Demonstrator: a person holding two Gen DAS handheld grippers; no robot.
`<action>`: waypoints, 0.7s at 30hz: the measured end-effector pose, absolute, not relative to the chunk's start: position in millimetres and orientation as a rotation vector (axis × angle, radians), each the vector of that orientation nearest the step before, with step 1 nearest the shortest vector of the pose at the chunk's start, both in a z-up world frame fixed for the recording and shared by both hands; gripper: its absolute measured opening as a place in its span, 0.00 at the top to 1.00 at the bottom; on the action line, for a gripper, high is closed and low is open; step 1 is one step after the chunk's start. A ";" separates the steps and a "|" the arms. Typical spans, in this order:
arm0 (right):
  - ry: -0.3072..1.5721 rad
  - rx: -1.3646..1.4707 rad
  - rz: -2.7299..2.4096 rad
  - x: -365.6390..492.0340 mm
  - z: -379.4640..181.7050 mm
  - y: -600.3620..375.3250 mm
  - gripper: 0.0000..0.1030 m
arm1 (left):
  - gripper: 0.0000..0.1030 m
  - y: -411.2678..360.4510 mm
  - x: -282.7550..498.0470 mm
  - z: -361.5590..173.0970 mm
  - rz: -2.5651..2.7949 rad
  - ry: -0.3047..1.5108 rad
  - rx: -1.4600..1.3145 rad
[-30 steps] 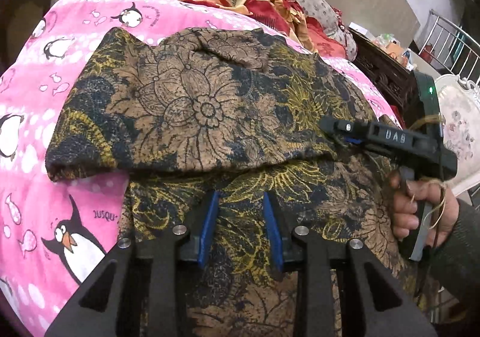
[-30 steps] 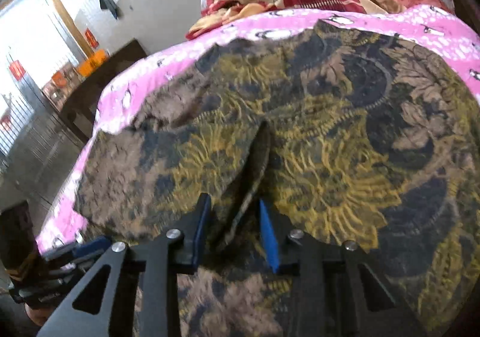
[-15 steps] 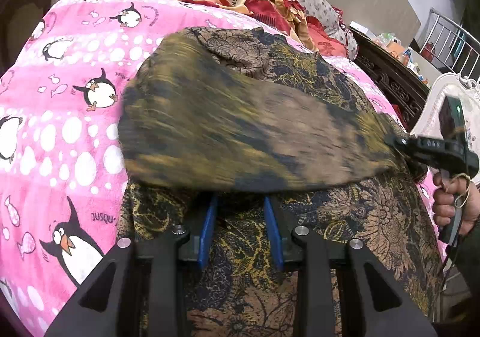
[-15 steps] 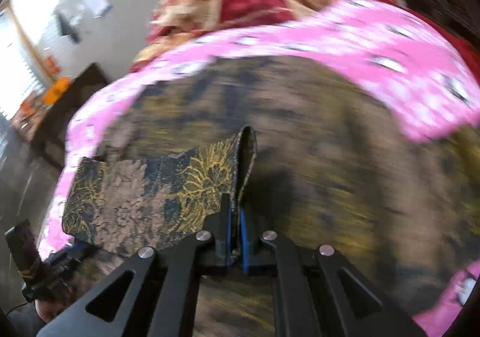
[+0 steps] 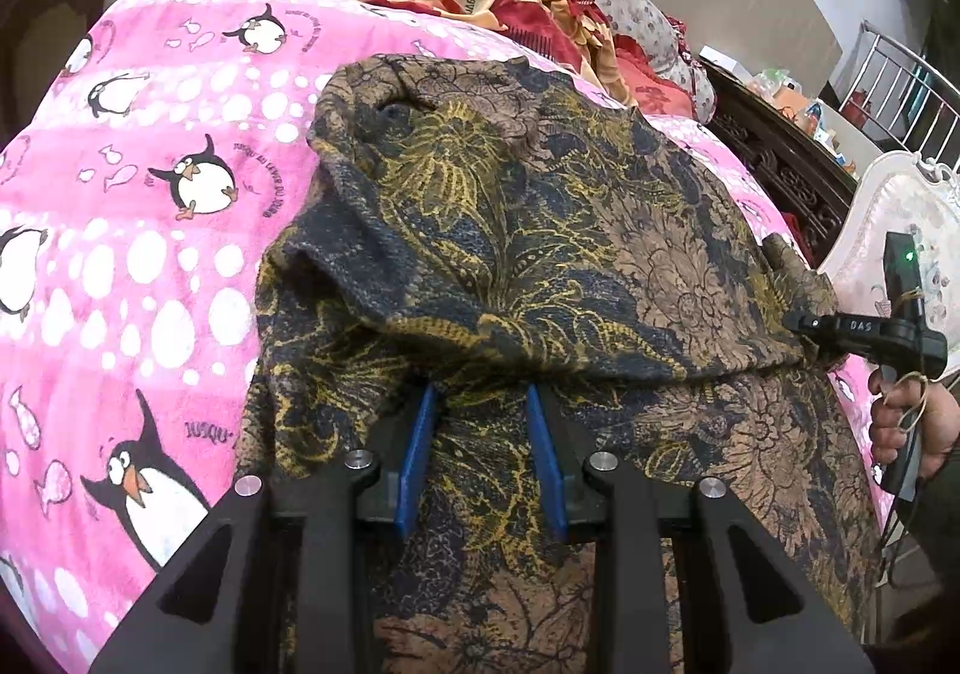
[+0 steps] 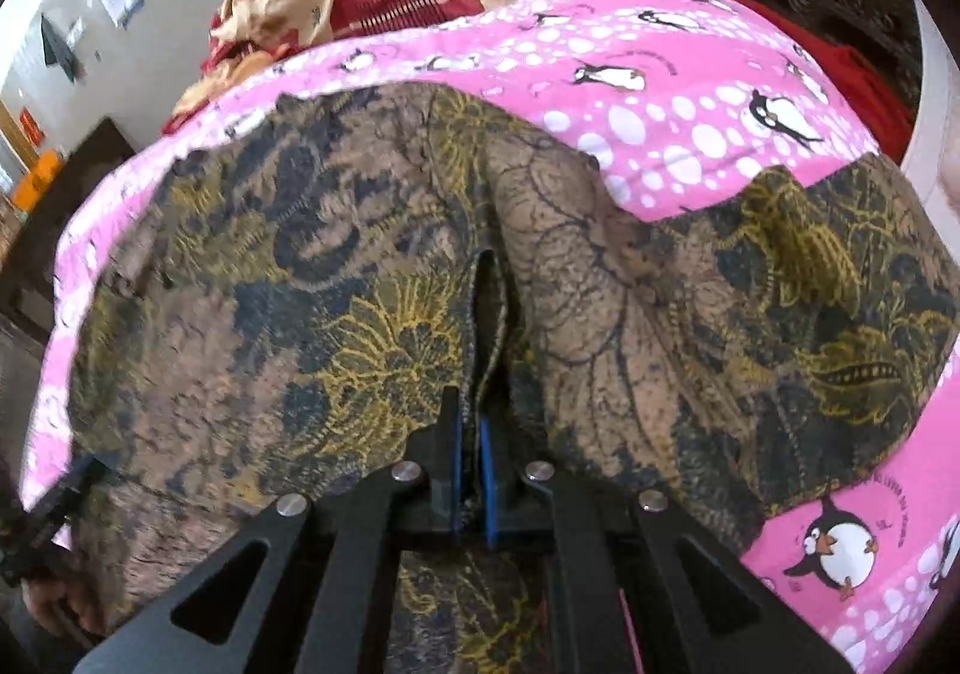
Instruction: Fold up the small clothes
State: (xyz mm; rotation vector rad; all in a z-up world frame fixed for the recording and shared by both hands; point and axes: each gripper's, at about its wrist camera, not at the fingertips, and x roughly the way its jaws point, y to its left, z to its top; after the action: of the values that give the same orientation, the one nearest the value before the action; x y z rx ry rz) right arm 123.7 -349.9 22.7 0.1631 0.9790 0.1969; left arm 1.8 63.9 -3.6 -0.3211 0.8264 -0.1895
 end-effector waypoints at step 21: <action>0.909 -0.011 0.209 102.1 22.0 -310.4 0.67 | 1.00 88.0 64.5 14.5 0.070 0.822 -0.321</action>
State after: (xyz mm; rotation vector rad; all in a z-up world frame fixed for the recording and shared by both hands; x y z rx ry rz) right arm 102.1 -310.4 22.0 -0.0111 0.9086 0.2087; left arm 64.5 88.0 14.5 -0.3210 0.8223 0.0698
